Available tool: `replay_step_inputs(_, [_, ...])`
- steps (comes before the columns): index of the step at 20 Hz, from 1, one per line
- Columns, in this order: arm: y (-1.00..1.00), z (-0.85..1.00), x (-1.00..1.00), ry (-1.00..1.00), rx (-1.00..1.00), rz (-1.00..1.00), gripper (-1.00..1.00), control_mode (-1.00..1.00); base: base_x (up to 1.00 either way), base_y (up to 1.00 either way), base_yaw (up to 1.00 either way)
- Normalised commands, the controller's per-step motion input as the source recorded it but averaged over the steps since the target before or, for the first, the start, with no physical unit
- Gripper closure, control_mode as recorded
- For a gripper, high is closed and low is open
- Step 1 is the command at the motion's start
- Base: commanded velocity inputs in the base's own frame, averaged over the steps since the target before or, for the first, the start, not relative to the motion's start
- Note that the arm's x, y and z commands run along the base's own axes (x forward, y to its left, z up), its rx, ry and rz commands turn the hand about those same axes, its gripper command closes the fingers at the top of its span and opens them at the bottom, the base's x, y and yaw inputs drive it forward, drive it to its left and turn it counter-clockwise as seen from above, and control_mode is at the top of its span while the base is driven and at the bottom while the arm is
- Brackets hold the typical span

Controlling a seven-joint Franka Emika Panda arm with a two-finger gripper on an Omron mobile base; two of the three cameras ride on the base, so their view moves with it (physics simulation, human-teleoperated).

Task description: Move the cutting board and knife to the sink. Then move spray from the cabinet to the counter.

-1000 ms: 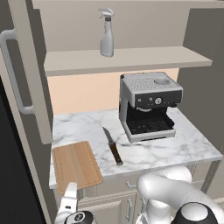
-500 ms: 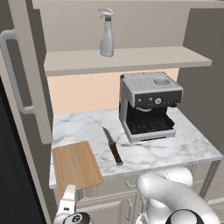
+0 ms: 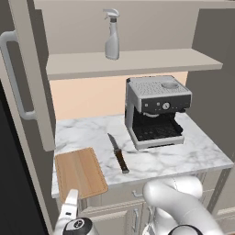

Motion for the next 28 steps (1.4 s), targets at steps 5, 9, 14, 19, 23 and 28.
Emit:
replay_step_inputs(5, [0.04,-0.13,0.2,-0.01,0.0,-0.01,-1.0,-1.0,0.0,0.0,0.0])
replay_step_inputs(9, [0.08,-0.11,0.0,-0.04,0.0,0.0,-1.0,-1.0,0.0,0.0,0.0])
replay_step_inputs(14, [0.08,0.01,0.0,-0.07,0.0,0.0,-1.0,-1.0,0.0,0.0,0.0])
replay_step_inputs(19, [0.05,0.09,0.0,-0.06,0.0,0.0,-1.0,-1.0,0.0,0.0,0.0])
replay_step_inputs(23, [0.01,0.1,0.01,-0.02,0.0,0.0,-1.0,-1.0,0.0,0.0,0.0])
replay_step_inputs(28, [0.0,0.09,0.03,0.0,0.0,0.0,-1.0,-1.0,0.0,0.0,0.0])
